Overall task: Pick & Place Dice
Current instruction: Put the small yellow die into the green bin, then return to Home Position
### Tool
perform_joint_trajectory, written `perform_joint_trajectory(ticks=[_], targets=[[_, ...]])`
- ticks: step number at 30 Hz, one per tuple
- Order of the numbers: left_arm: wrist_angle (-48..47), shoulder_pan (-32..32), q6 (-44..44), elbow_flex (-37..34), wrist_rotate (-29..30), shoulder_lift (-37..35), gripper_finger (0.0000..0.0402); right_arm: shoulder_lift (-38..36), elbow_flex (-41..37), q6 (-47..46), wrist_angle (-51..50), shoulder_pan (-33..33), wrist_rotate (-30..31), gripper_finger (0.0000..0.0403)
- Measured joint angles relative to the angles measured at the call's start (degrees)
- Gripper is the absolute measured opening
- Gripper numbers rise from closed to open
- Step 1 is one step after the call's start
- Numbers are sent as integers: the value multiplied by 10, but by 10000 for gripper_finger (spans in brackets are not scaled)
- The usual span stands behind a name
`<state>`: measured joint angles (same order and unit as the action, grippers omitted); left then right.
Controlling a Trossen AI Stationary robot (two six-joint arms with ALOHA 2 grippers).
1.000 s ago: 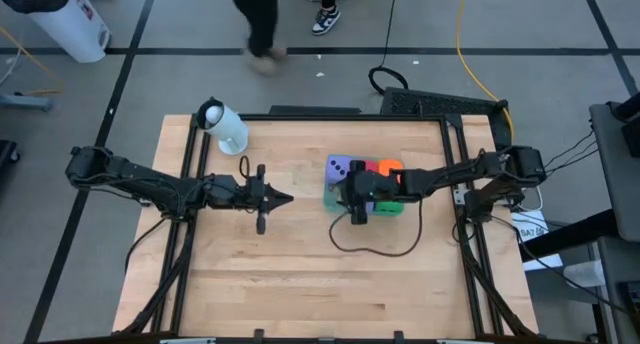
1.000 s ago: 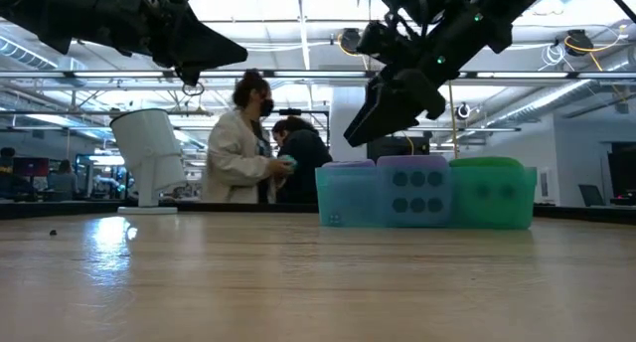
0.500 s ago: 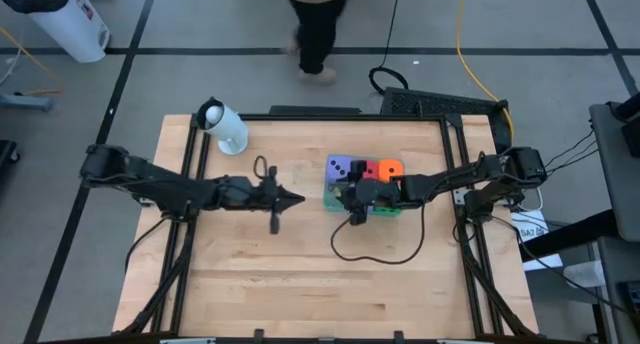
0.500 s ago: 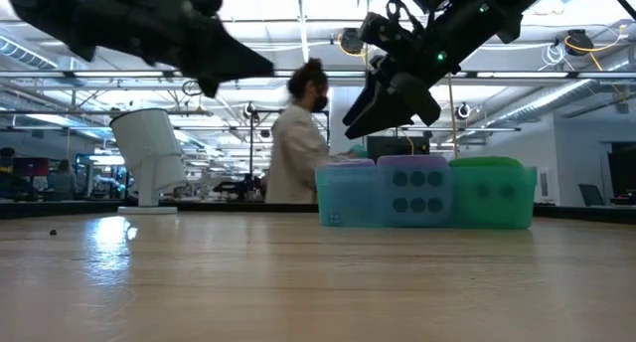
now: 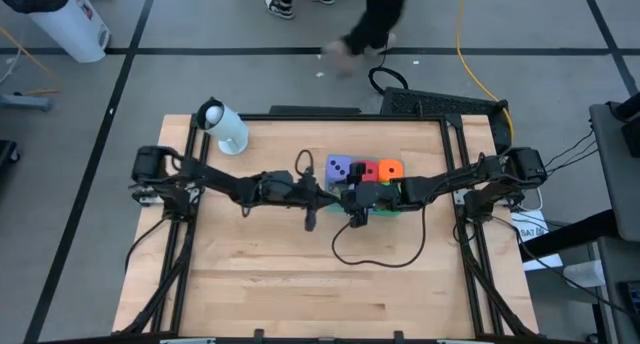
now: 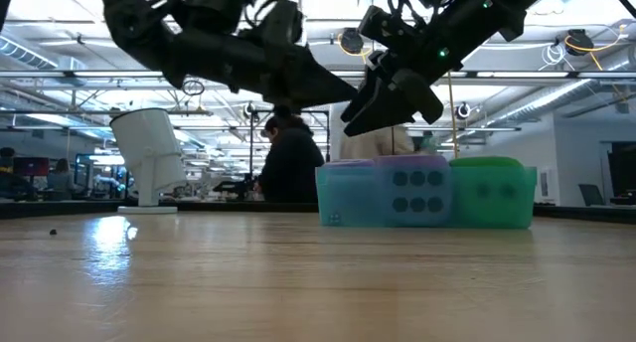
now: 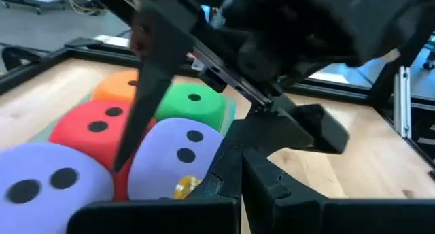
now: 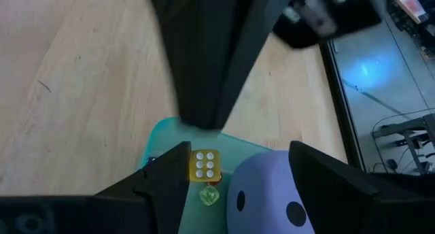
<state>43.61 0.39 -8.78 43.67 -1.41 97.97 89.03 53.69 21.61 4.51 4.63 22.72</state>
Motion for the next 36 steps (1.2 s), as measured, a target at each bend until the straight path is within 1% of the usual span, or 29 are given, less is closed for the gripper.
perform_joint_trajectory(ticks=[5,10,16,20,23,26,29,33,34,36], targets=[[-2,12,-7,25,-1,42,2,0,0,0,3,0,0,236],[1,28,-19,27,0,63,2,0,0,2,6,0,-2,237],[-11,32,-18,27,-1,62,2,0,0,3,8,0,-2,237],[-49,26,10,26,-1,36,2,-7,0,-11,5,3,-1,231],[-100,16,45,18,0,-22,1,-36,0,-43,-2,8,-4,223],[-164,1,88,1,7,-110,1,-87,0,-74,-47,19,-11,209],[-220,-18,128,-31,46,-214,1,-158,-18,-116,-60,25,-71,187],[-289,-36,149,-84,95,-357,1,-275,-85,-199,-22,25,-154,134],[-307,-37,149,-95,102,-389,1,-307,-103,-224,-20,25,-167,115],[-348,-37,148,-121,113,-453,2,-372,-139,-266,-11,25,-168,71]])
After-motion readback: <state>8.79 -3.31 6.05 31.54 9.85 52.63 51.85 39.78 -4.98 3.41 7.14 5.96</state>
